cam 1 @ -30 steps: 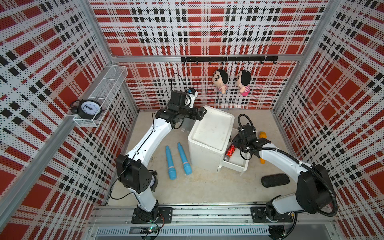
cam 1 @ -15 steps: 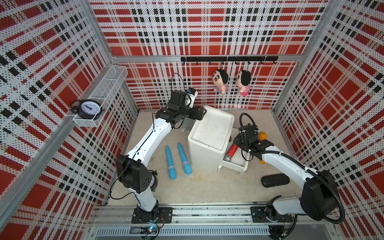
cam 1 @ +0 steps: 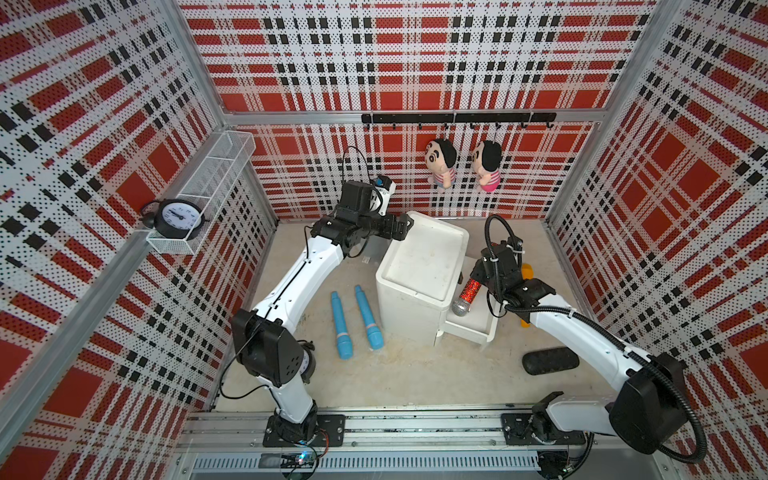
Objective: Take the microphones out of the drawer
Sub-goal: Pick up the microphone from the drawer, then place the microphone at the center of the board.
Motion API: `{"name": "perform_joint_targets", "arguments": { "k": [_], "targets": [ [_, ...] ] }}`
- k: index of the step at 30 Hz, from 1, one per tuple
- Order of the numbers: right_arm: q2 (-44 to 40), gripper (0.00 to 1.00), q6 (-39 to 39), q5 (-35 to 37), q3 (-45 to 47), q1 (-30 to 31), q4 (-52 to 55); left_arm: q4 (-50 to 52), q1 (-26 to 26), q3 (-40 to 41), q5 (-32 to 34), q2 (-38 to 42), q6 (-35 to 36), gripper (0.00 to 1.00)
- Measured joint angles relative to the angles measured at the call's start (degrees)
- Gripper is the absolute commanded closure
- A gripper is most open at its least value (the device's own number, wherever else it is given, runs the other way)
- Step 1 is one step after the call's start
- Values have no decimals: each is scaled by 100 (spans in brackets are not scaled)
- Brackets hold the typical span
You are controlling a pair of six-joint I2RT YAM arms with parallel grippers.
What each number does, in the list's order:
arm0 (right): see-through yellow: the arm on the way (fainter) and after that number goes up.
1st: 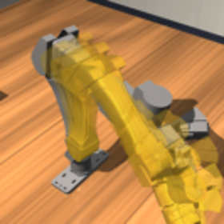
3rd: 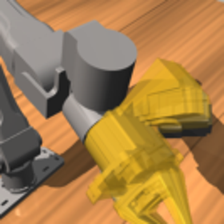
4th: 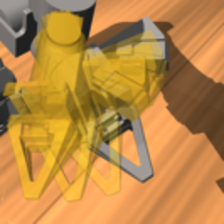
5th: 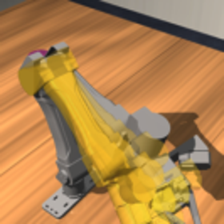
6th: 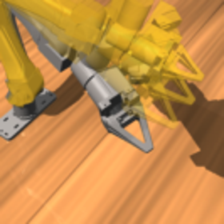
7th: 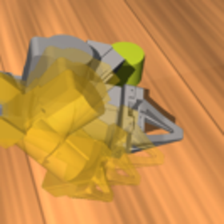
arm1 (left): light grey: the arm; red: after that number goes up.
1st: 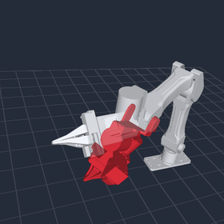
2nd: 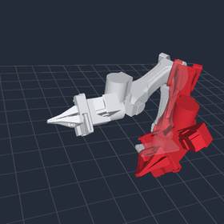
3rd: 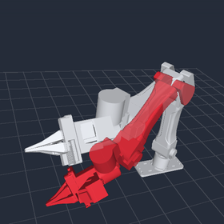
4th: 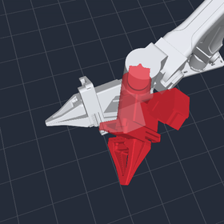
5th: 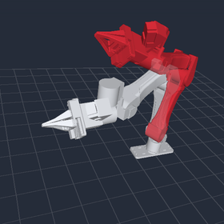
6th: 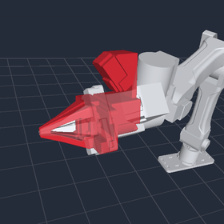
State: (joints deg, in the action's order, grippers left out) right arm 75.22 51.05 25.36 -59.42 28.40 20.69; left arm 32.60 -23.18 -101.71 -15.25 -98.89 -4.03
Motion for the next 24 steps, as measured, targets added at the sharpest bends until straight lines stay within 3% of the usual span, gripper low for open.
{"name": "perform_joint_targets", "arguments": {
  "k": [10,24],
  "targets": [
    [-190,100,-667,413,-710,-57,223,0,0,0,0,0,0,2],
    [-476,100,-1416,-1143,-1700,-1727,1054,-2,0,0,-9,0,-2,2]
  ]
}}
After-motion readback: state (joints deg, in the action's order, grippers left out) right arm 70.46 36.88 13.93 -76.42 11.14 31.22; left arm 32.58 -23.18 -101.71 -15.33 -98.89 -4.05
